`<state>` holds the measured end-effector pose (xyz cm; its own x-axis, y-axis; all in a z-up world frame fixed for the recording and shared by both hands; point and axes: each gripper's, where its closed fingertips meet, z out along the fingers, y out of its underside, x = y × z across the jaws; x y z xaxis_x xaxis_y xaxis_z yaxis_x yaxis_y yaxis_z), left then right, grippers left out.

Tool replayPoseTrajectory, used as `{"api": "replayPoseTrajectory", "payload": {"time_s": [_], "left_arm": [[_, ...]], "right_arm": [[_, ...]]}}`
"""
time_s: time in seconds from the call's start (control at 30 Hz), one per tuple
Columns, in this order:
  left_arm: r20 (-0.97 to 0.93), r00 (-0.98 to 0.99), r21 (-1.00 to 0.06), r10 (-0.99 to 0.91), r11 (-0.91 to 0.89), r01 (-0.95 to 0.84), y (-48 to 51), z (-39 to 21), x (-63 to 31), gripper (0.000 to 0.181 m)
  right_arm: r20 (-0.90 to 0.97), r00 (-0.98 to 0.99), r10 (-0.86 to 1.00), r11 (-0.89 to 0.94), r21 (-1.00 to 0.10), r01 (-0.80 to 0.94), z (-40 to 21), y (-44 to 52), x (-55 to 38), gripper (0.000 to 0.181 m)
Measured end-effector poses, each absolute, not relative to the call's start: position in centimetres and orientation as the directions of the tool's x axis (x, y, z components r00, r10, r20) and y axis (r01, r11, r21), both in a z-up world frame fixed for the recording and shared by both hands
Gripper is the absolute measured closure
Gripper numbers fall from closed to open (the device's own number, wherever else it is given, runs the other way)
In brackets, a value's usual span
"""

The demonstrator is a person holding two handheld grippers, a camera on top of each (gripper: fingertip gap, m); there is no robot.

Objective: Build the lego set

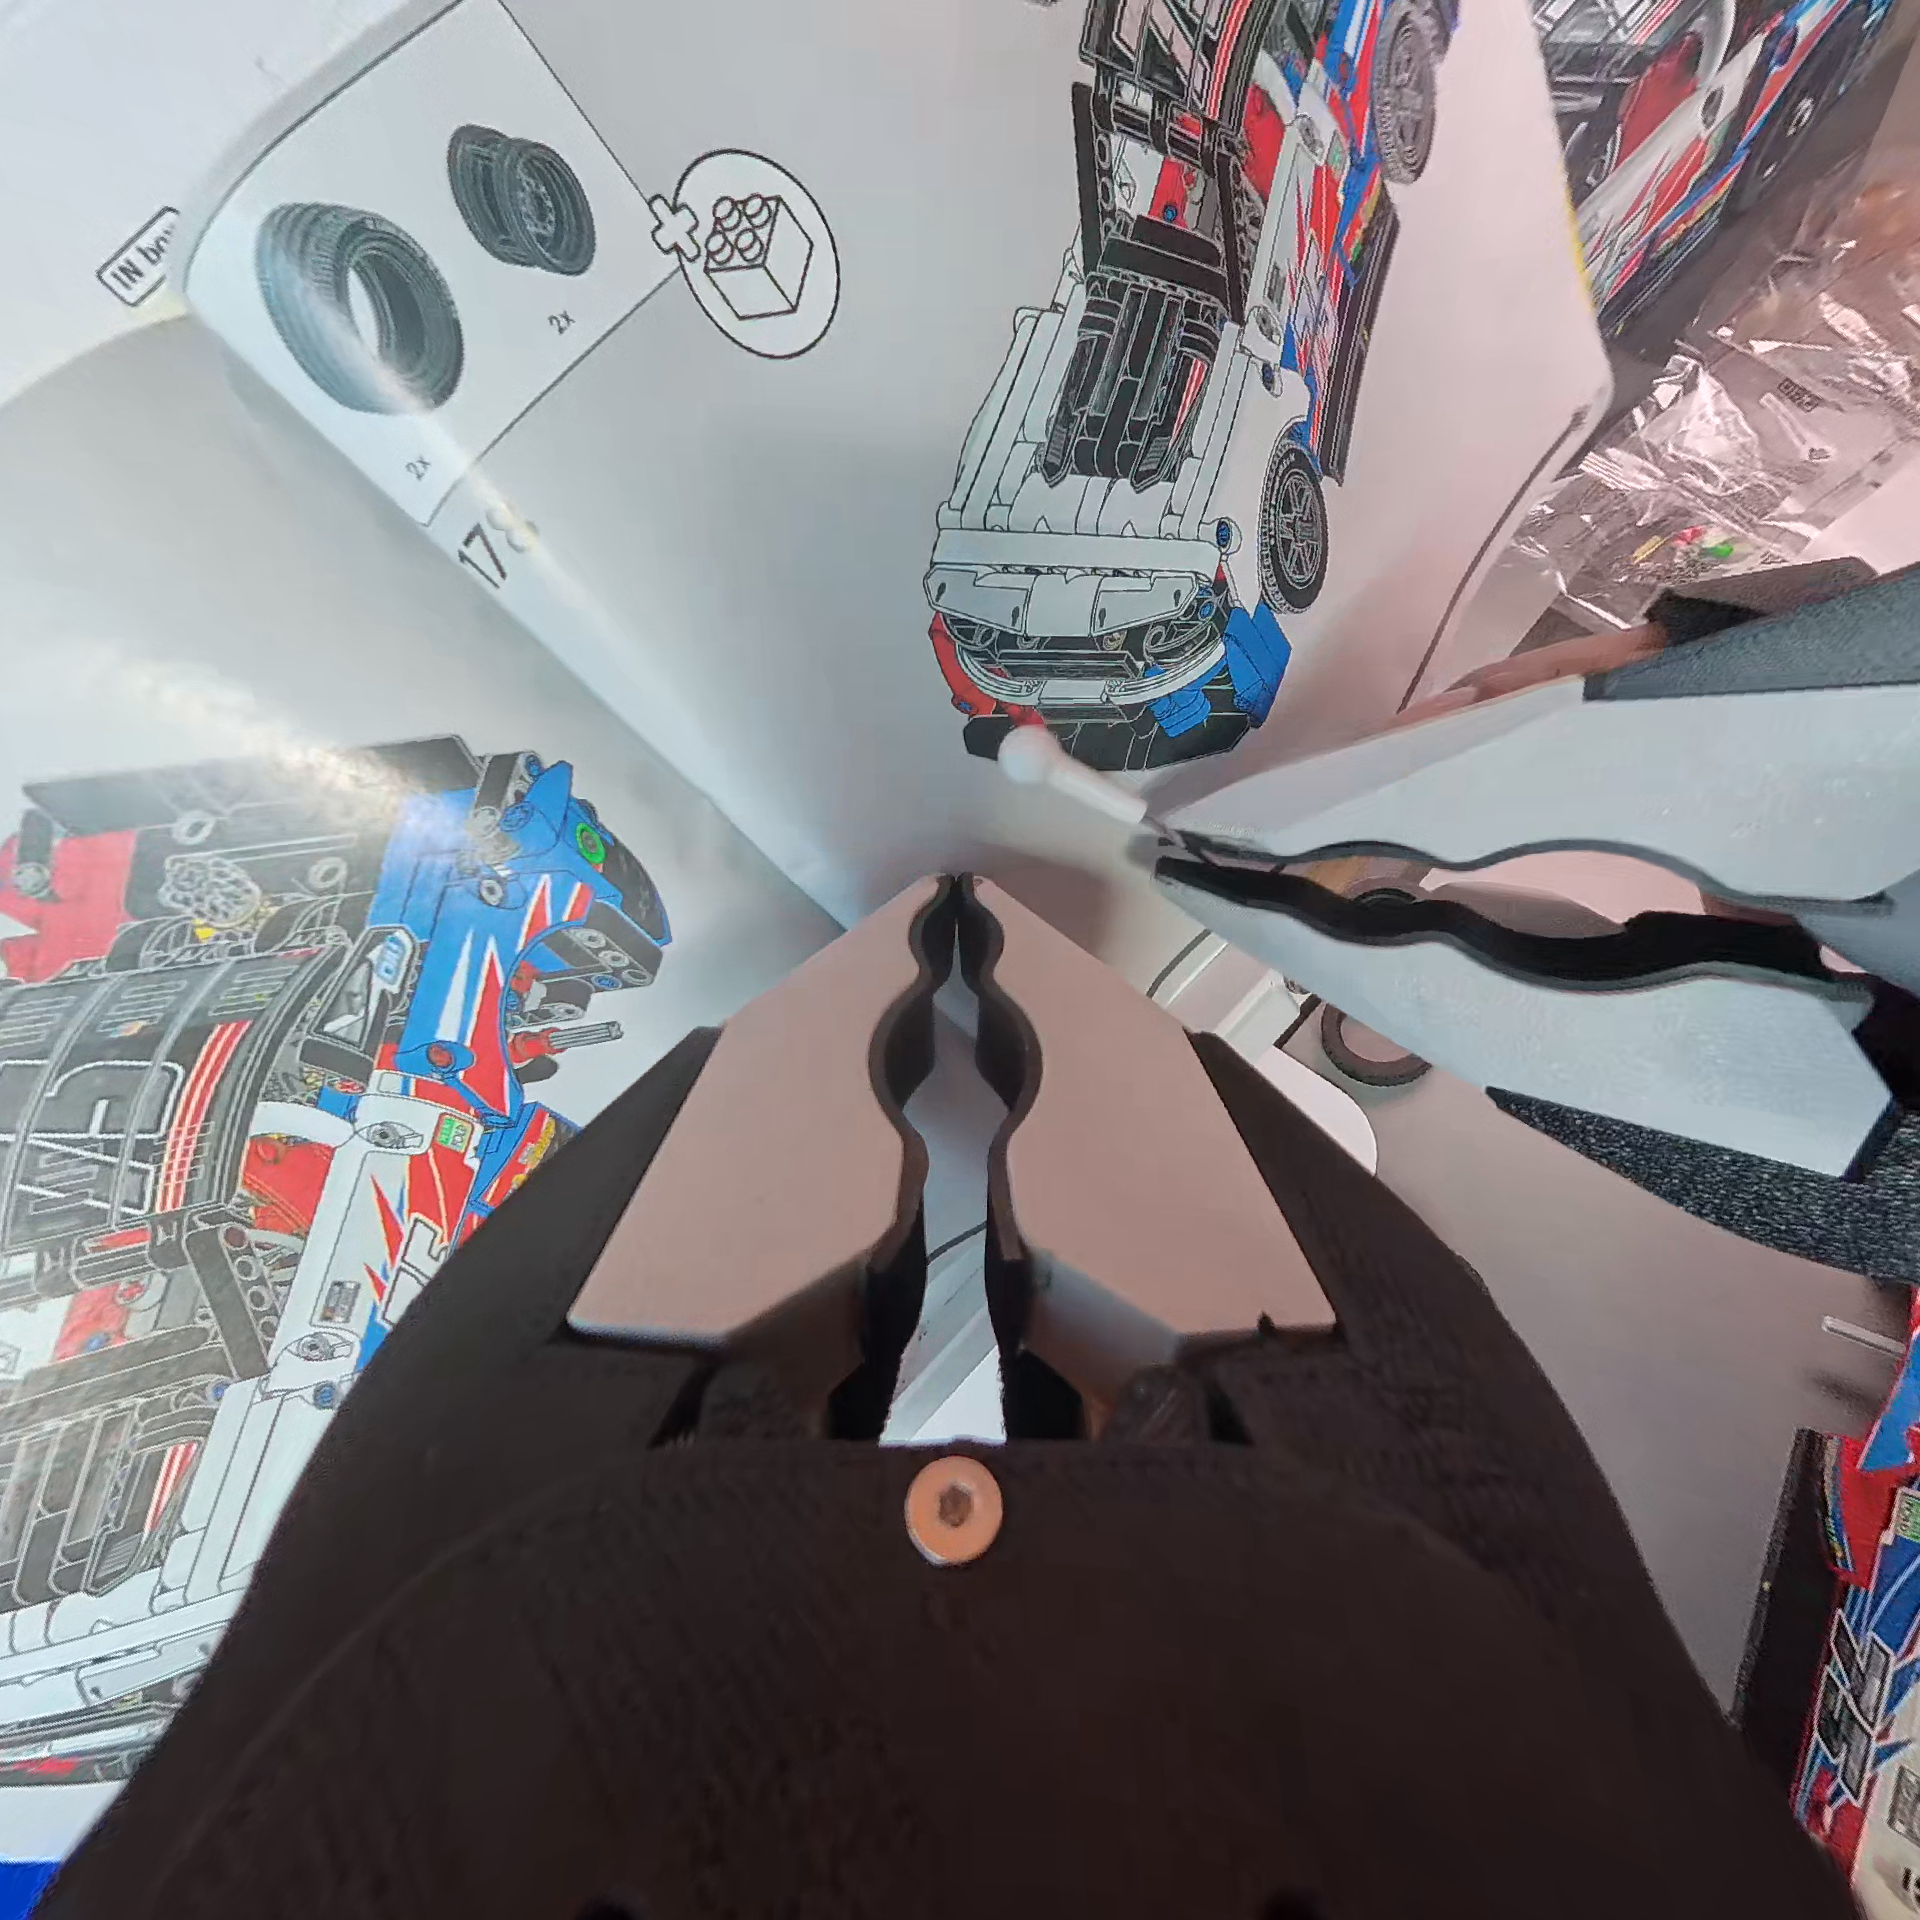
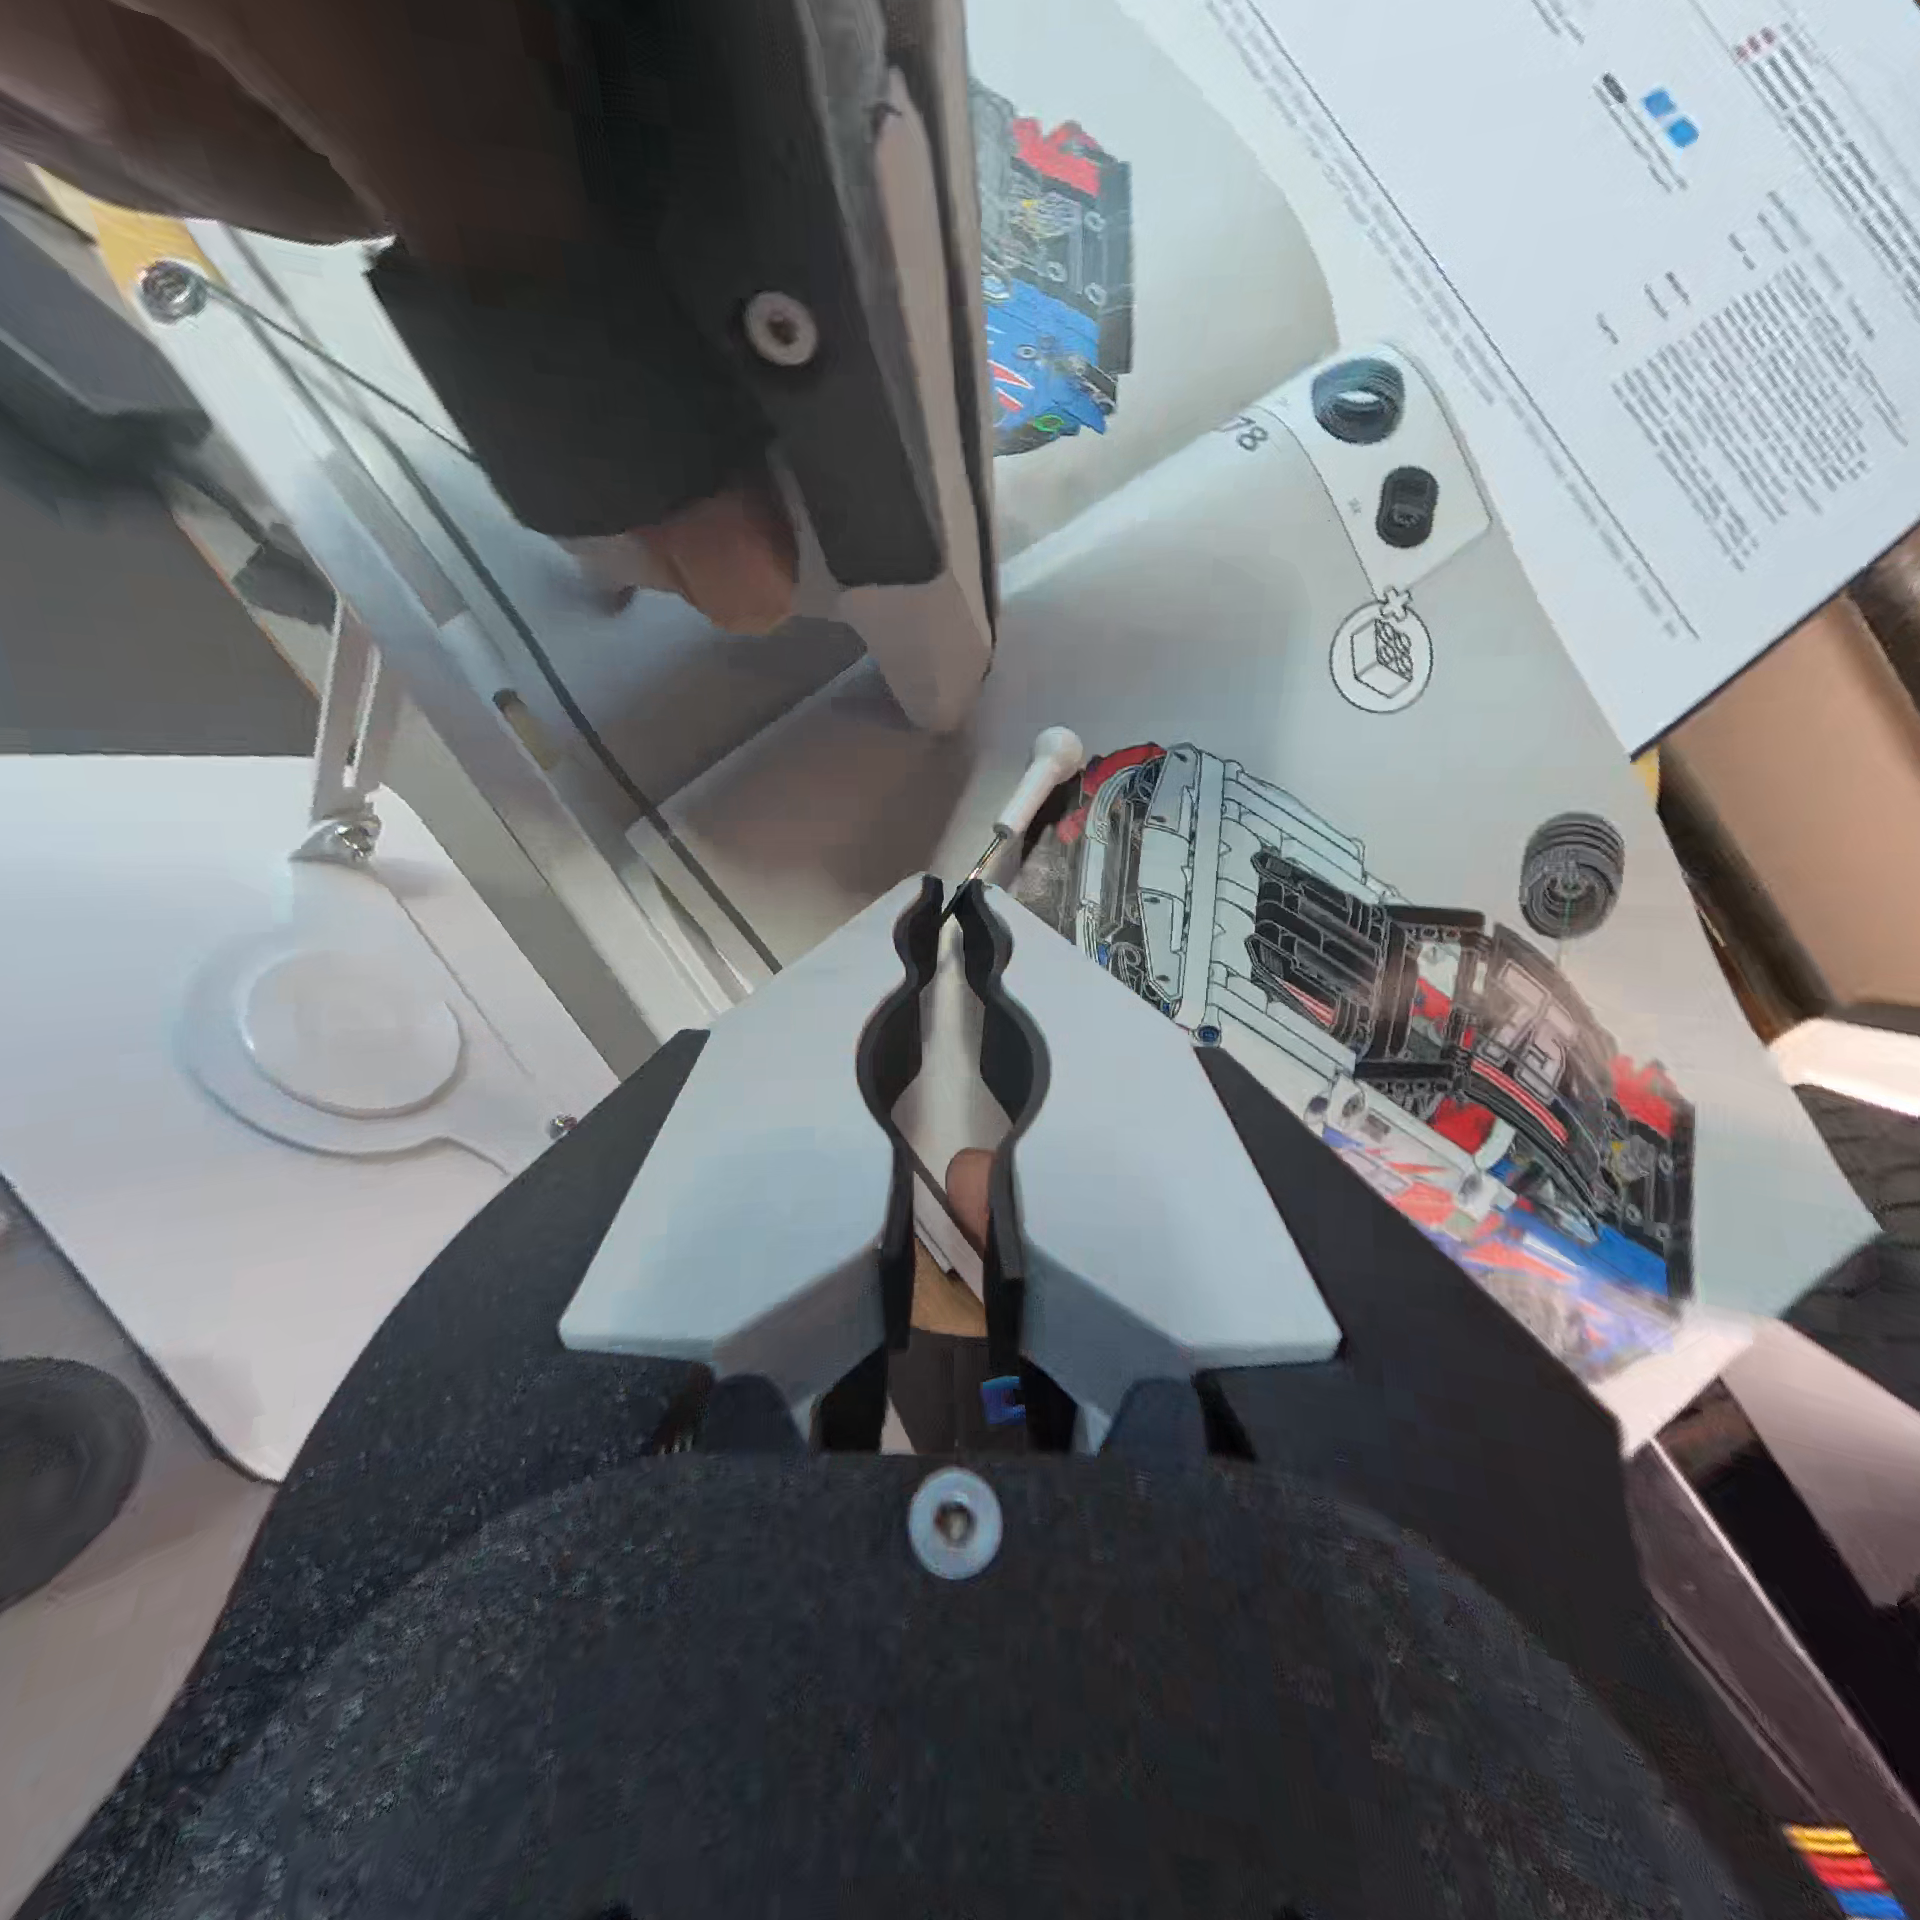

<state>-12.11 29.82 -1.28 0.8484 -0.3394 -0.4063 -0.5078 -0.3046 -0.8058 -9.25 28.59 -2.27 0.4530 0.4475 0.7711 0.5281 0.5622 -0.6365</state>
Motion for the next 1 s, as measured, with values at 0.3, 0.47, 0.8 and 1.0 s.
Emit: {"api": "replayPoseTrajectory", "payload": {"time_s": [0.3, 0.47, 0.8, 1.0], "left_arm": [[-0.31, 0.859, -0.857, -0.407, -0.271, -0.437, 28.0, -1.0, -11.7, 0.181], [-0.288, 0.883, -0.87, -0.37, -0.284, -0.403, 26.8, -1.6, -13.5, 0.181], [-0.292, 0.887, -0.885, -0.357, -0.25, -0.392, 26.4, -2.8, -14.6, 0.181], [-0.205, 0.932, -0.966, -0.298, -0.089, -0.241, 22.1, -1.3, -16.2, 0.181]], "right_arm": [[0.812, 0.295, 0.504, 0.611, -0.577, 0.542, -3.0, 28.1, -10.6, 0.181], [0.852, 0.267, 0.449, 0.63, -0.514, 0.582, -3.2, 28.0, -11.0, 0.181], [0.797, 0.349, 0.493, 0.547, -0.596, 0.588, -3.7, 28.2, -10.6, 0.179], [0.541, 0.543, 0.642, 0.378, -0.84, 0.39, -3.4, 27.3, -6.7, 0.16]]}}
